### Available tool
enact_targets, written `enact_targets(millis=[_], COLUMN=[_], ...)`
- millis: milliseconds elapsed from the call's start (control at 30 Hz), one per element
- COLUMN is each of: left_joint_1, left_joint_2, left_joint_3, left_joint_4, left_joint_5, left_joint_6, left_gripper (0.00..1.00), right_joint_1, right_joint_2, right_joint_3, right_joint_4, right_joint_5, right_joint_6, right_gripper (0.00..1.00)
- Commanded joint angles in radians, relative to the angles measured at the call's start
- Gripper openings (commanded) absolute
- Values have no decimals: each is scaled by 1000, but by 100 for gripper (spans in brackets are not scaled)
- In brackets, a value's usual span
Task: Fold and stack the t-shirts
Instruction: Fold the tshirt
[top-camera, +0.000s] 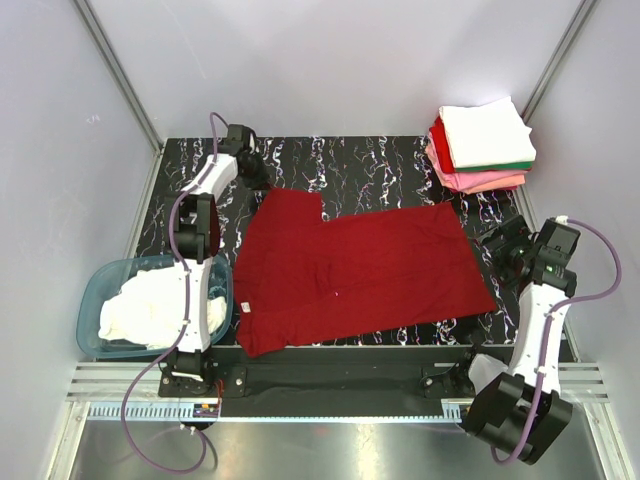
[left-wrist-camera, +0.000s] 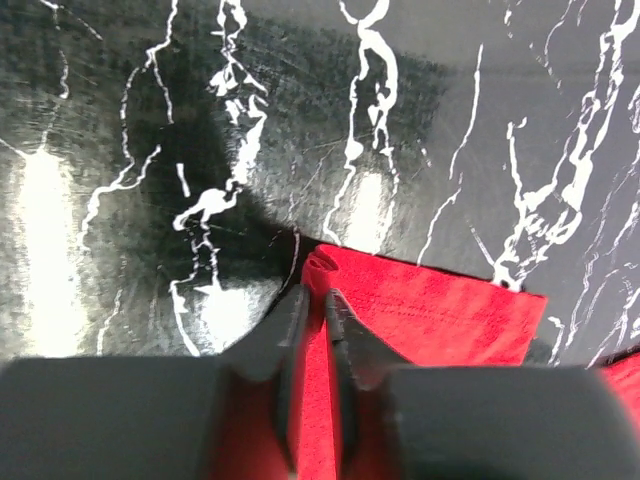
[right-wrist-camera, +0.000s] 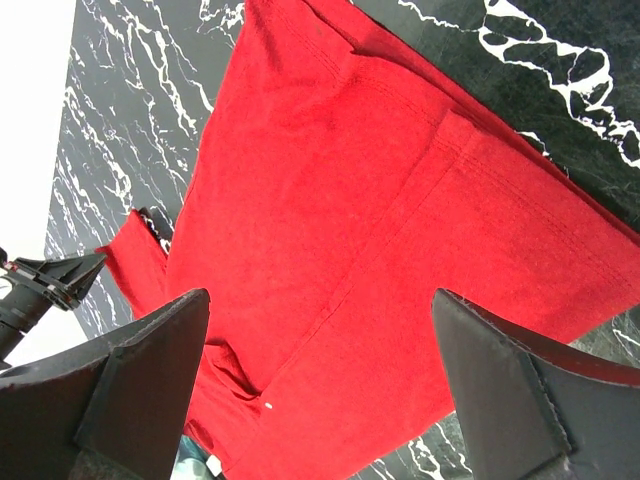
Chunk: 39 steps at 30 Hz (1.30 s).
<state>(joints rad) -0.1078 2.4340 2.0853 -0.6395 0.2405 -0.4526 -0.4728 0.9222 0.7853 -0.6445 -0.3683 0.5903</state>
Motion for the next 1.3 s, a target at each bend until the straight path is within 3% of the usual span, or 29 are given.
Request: enact_targets(millis=[0,167,300,400,667,767,833,1267], left_joint_1=[-1,-1,-1,-3,-6,-6,-6,-9], left_joint_2=[11,-93,-267,-364,-444,-458,-464,-455], left_joint_3=[10,-40,-157,-230,-277,-272,-274,-294], left_joint_4=[41,34,23,34,41,23,20,21], left_joint_5=[28,8,-1,8,88,94,94,120], left_joint_6=[6,6,15,32,25,37,48,57], left_gripper=[0,0,0,0,0,0,0,0], right_joint_1=[13,121,223,250,398,408,413,445], right_joint_2=[36,165,442,613,984,1049,1106,1328], right_joint_3=[25,127,285,406,744,824,873,1025], right_joint_4=[65,92,111,123,36,22,6,-12], right_joint_5=[-3,84,132,140,356,420,472,572], right_joint_6=[-17,6,-4,-14,-52,-49,-41,-43], right_gripper=[100,100,100,93,81,76,65,56])
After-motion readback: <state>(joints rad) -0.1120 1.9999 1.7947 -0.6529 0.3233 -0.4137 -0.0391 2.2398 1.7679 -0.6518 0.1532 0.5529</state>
